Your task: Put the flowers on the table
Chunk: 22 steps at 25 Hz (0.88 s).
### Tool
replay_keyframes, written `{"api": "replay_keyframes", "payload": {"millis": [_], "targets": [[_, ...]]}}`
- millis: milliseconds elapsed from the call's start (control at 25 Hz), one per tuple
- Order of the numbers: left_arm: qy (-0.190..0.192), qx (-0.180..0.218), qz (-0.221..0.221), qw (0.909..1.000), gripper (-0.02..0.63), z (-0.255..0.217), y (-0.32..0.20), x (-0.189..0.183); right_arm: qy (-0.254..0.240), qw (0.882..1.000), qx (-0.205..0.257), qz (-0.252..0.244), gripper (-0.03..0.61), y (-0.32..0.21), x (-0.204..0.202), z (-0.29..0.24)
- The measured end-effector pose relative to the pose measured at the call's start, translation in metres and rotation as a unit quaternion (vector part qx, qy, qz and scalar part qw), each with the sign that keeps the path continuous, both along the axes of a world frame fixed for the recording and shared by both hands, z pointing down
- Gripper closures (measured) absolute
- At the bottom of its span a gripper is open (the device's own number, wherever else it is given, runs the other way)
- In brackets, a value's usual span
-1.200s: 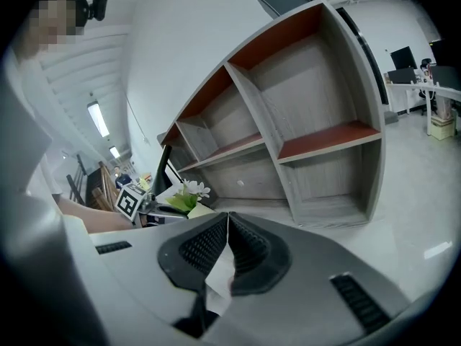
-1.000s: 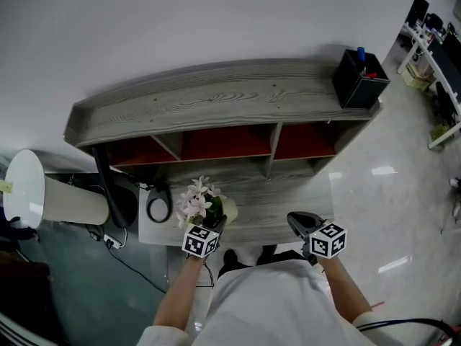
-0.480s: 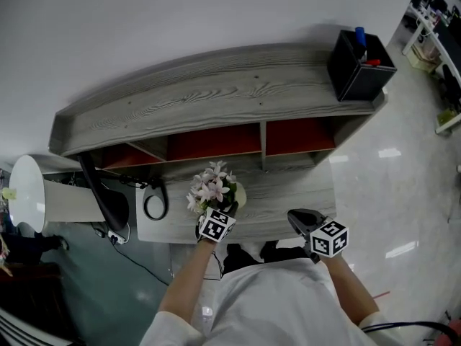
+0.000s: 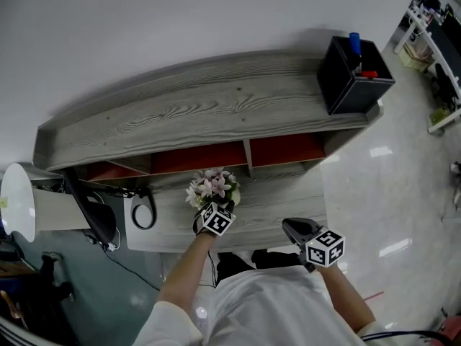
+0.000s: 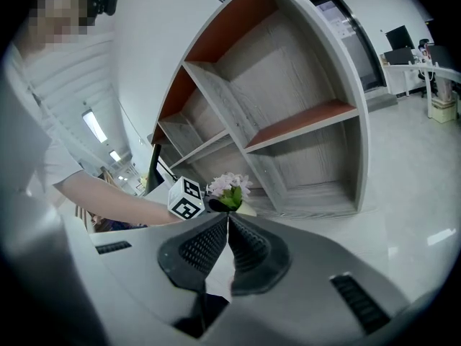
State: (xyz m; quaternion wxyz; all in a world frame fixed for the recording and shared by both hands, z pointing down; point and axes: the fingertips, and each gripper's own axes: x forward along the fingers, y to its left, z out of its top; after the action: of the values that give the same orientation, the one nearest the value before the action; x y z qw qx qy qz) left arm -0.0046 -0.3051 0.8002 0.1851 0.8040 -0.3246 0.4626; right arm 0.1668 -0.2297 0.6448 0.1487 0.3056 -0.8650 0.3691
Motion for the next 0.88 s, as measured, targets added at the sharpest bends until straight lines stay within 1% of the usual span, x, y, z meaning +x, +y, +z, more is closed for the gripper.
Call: {"api": "replay_keyframes", "payload": {"millis": [200,440,560,880], "targets": [[-0.043,0.014,0.038,0.9983,0.558,0.019,-0.010,0.009,0.009,1.000,-0.009,-0.001,0.560,-0.006,0.008,0.007],[-0.099,0.030,0.094,0.9902,0.557,0.036,-0.014,0.016,0.013,1.000,-0.012,0.002,0.560,-0.013,0.016,0.011],[-0.108,0.032,0.111,0.9874,0.555,0.041,-0.015,0.021,0.013,1.000,-0.015,0.003,0.560,-0.015,0.019,0.013],[-0.118,0.033,0.120,0.9851,0.554,0.045,-0.012,0.022,0.010,1.000,-0.014,-0.003,0.560,-0.017,0.022,0.014]]}}
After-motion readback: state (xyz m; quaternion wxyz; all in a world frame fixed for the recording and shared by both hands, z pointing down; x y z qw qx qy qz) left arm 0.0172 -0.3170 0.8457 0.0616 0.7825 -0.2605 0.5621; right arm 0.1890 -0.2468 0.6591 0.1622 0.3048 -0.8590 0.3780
